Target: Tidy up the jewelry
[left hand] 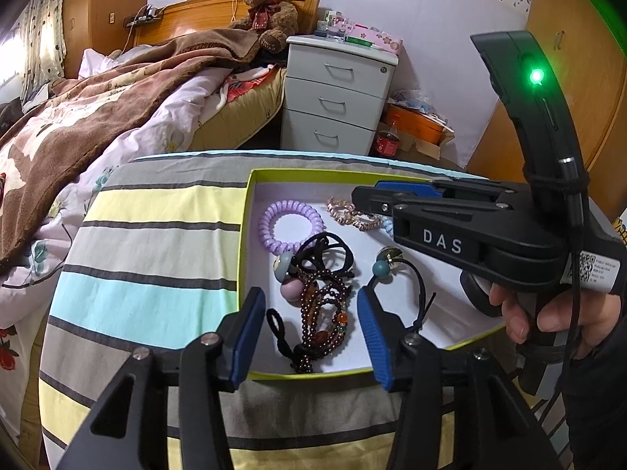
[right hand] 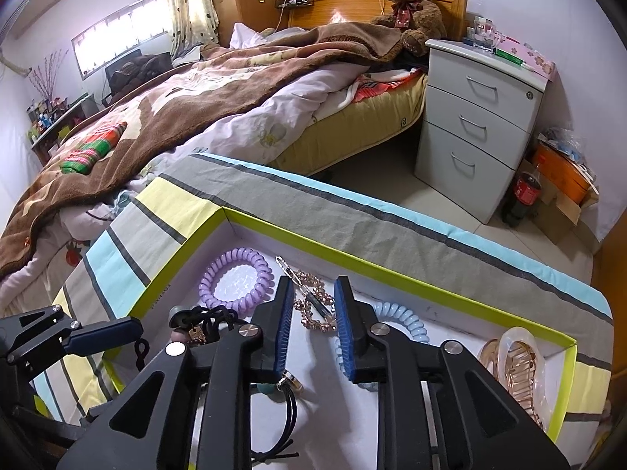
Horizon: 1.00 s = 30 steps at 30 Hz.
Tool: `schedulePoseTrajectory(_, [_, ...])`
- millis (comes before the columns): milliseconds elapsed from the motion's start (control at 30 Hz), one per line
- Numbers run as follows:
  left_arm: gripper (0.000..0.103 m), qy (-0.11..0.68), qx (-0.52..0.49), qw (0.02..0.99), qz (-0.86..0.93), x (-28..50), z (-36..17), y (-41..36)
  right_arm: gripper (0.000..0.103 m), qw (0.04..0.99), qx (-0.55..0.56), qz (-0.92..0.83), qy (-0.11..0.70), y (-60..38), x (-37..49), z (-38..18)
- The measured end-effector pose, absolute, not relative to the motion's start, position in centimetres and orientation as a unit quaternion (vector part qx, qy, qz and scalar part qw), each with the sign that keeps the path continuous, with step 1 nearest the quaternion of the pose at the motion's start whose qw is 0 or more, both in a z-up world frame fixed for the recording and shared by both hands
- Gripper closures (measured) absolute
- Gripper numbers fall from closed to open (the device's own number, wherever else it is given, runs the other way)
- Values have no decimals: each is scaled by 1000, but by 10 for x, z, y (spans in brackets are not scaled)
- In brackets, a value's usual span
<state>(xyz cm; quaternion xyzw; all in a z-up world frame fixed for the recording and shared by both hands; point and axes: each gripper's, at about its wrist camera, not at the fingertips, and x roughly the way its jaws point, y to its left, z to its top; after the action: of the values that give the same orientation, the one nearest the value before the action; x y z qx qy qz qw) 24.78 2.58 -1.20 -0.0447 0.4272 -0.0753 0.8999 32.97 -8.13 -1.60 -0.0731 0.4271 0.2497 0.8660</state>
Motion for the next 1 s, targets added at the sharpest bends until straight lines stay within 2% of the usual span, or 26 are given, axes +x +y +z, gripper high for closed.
schedulePoseTrajectory(267, [42,428,-42,900,-75,246,-12,24,71,868,-71,246,426,-84,329,-14])
schedulePoseTrajectory(333, [40,428,-42,900,-75,246,-11,23,67,868,-70,248,425,-84,328,-13])
schedulePoseTrajectory(733, [30,418,-34,905,-62,239,-3,18,67,886,-68,216,405,-103,304,2])
schedulePoseTrajectory(1000, [28,402,-30,914,-47,212,13,18,67,906,-39,176,383,-131,257,26])
